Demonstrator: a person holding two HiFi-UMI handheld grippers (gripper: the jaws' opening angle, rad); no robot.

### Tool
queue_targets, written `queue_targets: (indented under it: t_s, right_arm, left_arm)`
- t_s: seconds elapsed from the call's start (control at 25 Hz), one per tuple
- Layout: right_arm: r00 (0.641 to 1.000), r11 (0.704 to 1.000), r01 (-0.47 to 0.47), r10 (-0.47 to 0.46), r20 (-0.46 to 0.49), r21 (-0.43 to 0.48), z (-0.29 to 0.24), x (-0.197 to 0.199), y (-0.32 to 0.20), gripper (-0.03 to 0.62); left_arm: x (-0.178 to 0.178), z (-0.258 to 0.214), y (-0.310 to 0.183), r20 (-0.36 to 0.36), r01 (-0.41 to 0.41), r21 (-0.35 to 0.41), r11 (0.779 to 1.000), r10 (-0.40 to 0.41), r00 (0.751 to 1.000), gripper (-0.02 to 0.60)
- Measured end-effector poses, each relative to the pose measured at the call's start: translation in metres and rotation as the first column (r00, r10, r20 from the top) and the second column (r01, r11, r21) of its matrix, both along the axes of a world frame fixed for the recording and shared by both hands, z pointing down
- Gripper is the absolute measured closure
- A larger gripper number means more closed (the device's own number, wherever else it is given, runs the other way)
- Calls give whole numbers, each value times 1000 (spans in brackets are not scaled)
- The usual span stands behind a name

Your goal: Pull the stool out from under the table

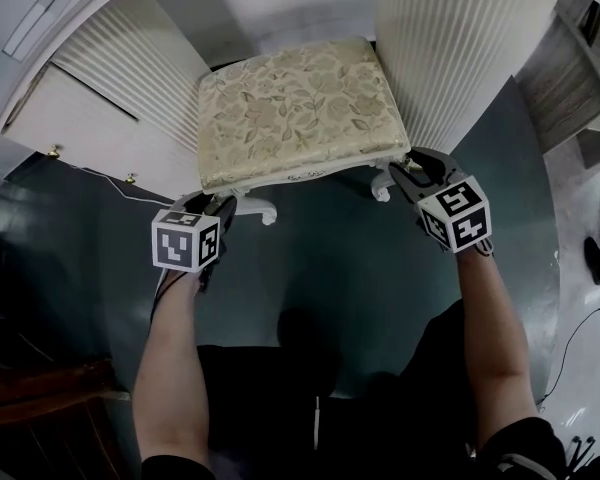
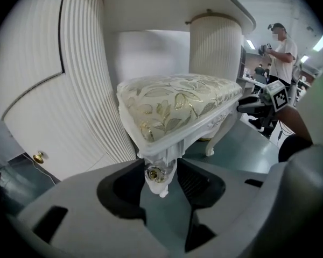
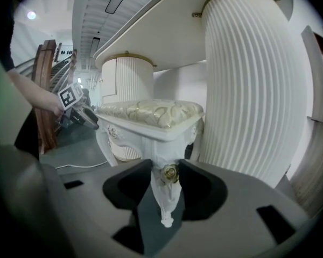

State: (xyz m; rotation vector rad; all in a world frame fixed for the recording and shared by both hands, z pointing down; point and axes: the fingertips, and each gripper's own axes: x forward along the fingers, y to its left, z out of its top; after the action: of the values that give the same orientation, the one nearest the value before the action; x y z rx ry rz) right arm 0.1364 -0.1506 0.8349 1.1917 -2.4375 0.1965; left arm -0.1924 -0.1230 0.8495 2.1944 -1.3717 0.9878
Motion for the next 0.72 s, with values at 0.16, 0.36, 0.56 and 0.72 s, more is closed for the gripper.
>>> queue_targets:
  t_s: [0.16,0.36,0.56,0.72]
  right_arm:
    - [999,999,34,-34,5,-9,-1,3,-6,424]
    - [998,998,65,-65,1,-7,-4,5,-10,422]
    - [998,998,62,-62,9,-21,-4,5,-12,415]
    - [998,997,-59,59,-2,-49,7,-5,-11,326]
  left_arm:
    - [1,1,9,30,-52,-22,998,53,998,411]
    - [5,0,21,19,-86,-47,995,87,996,413]
    - [5,0,27,28,-179,-83,980,182,983,419]
    - [-2,1,14,26,-354,-107,929,358,933,423]
